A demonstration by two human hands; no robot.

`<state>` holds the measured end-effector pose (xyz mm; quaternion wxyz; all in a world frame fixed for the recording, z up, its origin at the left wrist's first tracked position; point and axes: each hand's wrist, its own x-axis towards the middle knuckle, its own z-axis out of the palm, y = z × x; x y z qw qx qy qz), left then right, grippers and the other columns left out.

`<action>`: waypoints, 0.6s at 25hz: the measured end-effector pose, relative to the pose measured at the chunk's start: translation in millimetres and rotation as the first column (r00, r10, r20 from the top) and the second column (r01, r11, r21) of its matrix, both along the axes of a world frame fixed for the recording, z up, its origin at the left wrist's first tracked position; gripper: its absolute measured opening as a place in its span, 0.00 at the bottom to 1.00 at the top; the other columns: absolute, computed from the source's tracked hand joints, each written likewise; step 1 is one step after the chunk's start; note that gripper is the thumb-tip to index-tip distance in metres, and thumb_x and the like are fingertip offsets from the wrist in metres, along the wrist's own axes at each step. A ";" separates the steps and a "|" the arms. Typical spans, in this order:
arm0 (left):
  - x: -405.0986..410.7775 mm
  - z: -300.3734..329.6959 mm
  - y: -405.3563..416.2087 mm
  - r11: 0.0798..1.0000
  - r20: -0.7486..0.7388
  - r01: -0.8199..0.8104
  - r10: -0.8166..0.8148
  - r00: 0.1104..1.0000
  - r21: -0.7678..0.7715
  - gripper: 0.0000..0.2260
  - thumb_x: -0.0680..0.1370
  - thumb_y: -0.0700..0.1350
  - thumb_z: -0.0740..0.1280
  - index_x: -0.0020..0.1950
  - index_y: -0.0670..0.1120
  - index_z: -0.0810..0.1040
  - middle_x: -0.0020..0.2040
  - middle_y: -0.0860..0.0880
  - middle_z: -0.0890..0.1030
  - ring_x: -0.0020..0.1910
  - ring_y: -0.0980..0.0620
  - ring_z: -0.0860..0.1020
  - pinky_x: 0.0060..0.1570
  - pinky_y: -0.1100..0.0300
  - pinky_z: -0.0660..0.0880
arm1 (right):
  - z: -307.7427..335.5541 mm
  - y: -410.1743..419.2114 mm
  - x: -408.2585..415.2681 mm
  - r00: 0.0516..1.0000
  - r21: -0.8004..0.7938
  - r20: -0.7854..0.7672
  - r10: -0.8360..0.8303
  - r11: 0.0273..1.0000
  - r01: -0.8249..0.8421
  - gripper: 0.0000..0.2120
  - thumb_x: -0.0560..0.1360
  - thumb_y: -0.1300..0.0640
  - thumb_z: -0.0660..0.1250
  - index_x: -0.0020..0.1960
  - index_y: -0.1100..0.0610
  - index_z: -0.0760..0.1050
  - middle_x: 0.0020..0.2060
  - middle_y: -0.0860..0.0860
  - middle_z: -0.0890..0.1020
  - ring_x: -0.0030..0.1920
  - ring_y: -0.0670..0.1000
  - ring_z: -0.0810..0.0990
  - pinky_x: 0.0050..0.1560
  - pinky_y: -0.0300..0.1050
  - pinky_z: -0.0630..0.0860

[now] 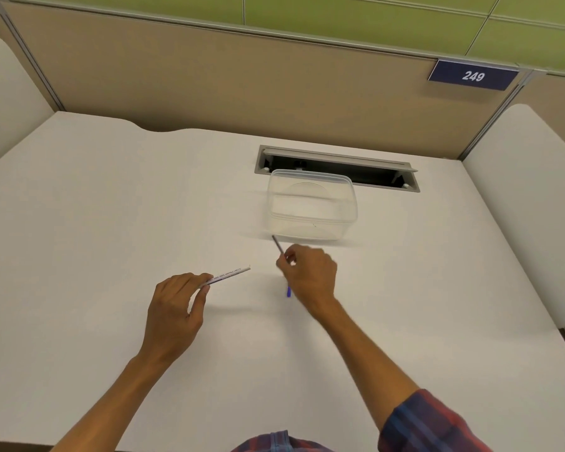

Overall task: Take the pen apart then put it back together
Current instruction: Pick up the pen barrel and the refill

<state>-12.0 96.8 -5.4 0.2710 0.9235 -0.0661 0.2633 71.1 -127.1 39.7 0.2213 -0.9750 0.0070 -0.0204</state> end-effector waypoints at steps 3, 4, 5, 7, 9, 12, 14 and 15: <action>7.4 1.2 -1.3 1.000 0.009 -0.005 0.005 1.000 -0.007 0.12 0.78 0.45 0.61 0.54 0.42 0.82 0.46 0.47 0.83 0.48 0.51 0.76 0.52 0.58 0.69 | 28.2 -24.6 43.4 0.990 0.049 0.139 0.004 0.999 -0.011 0.09 0.75 0.52 0.66 0.49 0.53 0.83 0.44 0.51 0.87 0.46 0.56 0.83 0.44 0.48 0.77; 10.2 1.8 -1.8 1.000 0.013 -0.009 0.009 1.000 -0.011 0.12 0.78 0.45 0.61 0.54 0.42 0.82 0.46 0.47 0.83 0.48 0.52 0.76 0.52 0.59 0.69 | 34.9 -31.4 58.6 0.986 0.074 0.164 0.011 0.997 -0.023 0.08 0.75 0.54 0.67 0.50 0.53 0.83 0.45 0.51 0.87 0.47 0.55 0.83 0.46 0.49 0.79; 13.8 2.2 -2.7 1.000 0.016 -0.014 0.014 1.000 -0.017 0.12 0.78 0.45 0.61 0.54 0.42 0.82 0.46 0.47 0.83 0.48 0.52 0.76 0.52 0.59 0.69 | 40.8 -37.4 74.1 0.984 0.090 0.179 0.017 0.995 -0.033 0.08 0.74 0.55 0.67 0.50 0.54 0.84 0.46 0.51 0.87 0.47 0.54 0.83 0.48 0.49 0.79; 20.0 3.1 -5.0 0.999 0.017 -0.020 0.021 1.000 -0.025 0.12 0.78 0.45 0.62 0.54 0.42 0.82 0.46 0.46 0.83 0.48 0.52 0.75 0.51 0.59 0.68 | 48.3 -46.3 102.2 0.982 0.078 0.188 0.031 0.996 -0.046 0.07 0.74 0.56 0.68 0.50 0.53 0.84 0.45 0.49 0.87 0.47 0.53 0.83 0.49 0.47 0.79; 25.1 4.4 -8.0 0.999 0.021 -0.019 0.020 1.000 -0.030 0.12 0.78 0.45 0.62 0.54 0.41 0.82 0.46 0.46 0.83 0.48 0.52 0.75 0.51 0.59 0.68 | 52.0 -51.8 124.4 0.982 0.025 0.176 0.065 0.997 -0.071 0.07 0.74 0.57 0.68 0.49 0.53 0.84 0.44 0.50 0.87 0.47 0.53 0.83 0.49 0.48 0.79; 30.7 4.8 -11.3 0.999 0.022 -0.021 0.021 1.000 -0.034 0.13 0.78 0.45 0.61 0.54 0.41 0.82 0.46 0.46 0.83 0.48 0.53 0.75 0.51 0.59 0.68 | 54.6 -55.1 145.5 0.982 -0.009 0.138 0.131 0.991 -0.131 0.07 0.74 0.56 0.70 0.50 0.55 0.84 0.46 0.51 0.87 0.48 0.53 0.84 0.54 0.53 0.78; 32.1 5.8 -13.7 0.999 0.023 -0.015 0.016 1.000 -0.037 0.13 0.78 0.46 0.61 0.54 0.41 0.82 0.46 0.47 0.83 0.48 0.53 0.75 0.51 0.59 0.69 | 55.7 -56.7 150.3 0.980 0.006 0.135 0.143 0.989 -0.145 0.10 0.75 0.54 0.69 0.54 0.55 0.83 0.49 0.51 0.87 0.51 0.52 0.84 0.56 0.53 0.77; 32.5 6.5 -14.7 0.999 0.024 -0.013 0.014 1.000 -0.035 0.13 0.78 0.46 0.61 0.54 0.41 0.82 0.45 0.47 0.83 0.48 0.53 0.75 0.51 0.59 0.69 | 55.8 -58.1 149.9 0.980 0.023 0.151 0.130 0.991 -0.135 0.10 0.76 0.53 0.68 0.54 0.55 0.82 0.51 0.50 0.87 0.52 0.52 0.84 0.57 0.53 0.77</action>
